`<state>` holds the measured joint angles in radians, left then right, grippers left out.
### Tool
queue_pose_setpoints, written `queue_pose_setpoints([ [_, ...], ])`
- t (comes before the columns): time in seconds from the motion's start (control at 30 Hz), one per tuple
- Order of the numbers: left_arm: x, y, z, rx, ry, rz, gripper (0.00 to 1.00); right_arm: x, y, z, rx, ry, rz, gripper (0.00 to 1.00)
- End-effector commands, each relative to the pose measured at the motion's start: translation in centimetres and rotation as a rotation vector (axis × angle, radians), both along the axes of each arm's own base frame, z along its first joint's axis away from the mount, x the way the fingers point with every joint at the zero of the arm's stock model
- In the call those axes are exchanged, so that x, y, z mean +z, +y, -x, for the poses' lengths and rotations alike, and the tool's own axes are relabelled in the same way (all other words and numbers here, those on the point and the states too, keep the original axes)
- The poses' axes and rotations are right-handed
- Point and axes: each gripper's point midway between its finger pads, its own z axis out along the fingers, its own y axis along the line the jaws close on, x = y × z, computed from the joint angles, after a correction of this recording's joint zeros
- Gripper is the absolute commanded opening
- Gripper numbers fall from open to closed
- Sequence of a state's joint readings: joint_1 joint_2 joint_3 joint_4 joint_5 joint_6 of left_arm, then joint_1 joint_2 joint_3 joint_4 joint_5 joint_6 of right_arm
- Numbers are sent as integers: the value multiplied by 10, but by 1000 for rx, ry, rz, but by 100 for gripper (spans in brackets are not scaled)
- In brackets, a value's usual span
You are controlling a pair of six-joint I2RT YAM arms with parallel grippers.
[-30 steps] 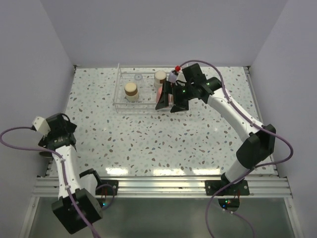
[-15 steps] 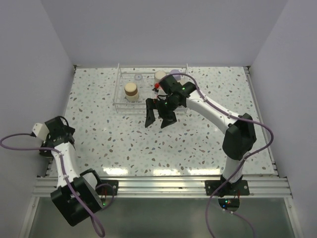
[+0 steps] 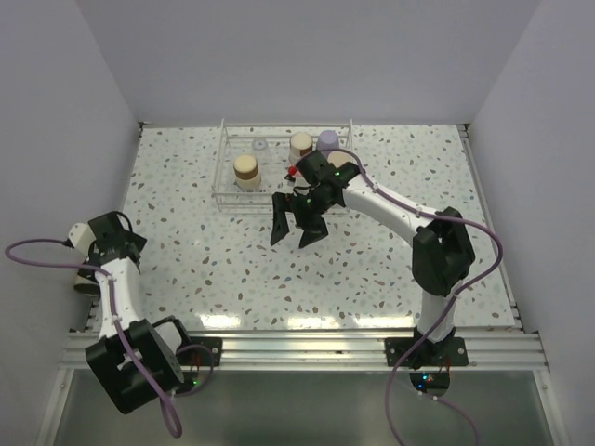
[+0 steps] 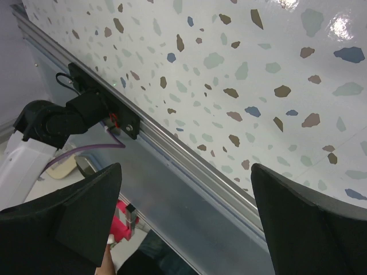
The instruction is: Load the cups into the dish rack
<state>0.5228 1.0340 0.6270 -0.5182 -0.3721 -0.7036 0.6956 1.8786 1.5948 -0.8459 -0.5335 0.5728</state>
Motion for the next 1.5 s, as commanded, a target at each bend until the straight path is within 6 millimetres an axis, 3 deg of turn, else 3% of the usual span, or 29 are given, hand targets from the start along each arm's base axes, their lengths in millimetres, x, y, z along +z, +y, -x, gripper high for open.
queue_pose_setpoints([
  [0.0, 36, 6, -5, -37, -53, -82, 100, 28, 7, 3, -3, -67, -63, 98],
  [0.2, 54, 7, -12, -64, -234, -87, 100, 39, 0, 24, 7, -76, -16, 98],
  [0.33, 54, 24, 12, 41, -230, -123, 100, 51, -5, 42, 0, -63, -34, 98],
  [0.47, 61, 24, 14, 40, -330, -138, 100, 72, -13, 54, 17, -86, -56, 98],
  [0.67, 45, 22, 25, 125, -385, -72, 100, 84, -29, 69, 39, -102, -54, 98],
  [0.8, 34, 32, 34, 175, -392, -49, 100, 87, -35, 78, 50, -97, -59, 98],
  [0.83, 27, 41, 45, 215, -385, -43, 100, 86, -37, 79, 54, -95, -56, 98],
  [0.87, 28, 44, 42, 195, -421, -30, 100, 85, -37, 79, 58, -93, -54, 98],
  [0.9, 23, 53, 55, 245, -424, -30, 100, 83, -37, 79, 58, -89, -51, 98],
  [1.03, 16, 69, 66, 266, -433, -3, 100, 81, -31, 76, 71, -79, -57, 98],
  [1.37, 22, 89, 56, 248, -524, -78, 100, 70, -15, 66, 76, -53, -69, 98],
  [1.43, 12, 88, 56, 258, -518, -50, 100, 71, -11, 63, 73, -56, -79, 98],
  [1.47, 19, 95, 52, 245, -542, -86, 100, 70, -10, 62, 71, -54, -78, 98],
])
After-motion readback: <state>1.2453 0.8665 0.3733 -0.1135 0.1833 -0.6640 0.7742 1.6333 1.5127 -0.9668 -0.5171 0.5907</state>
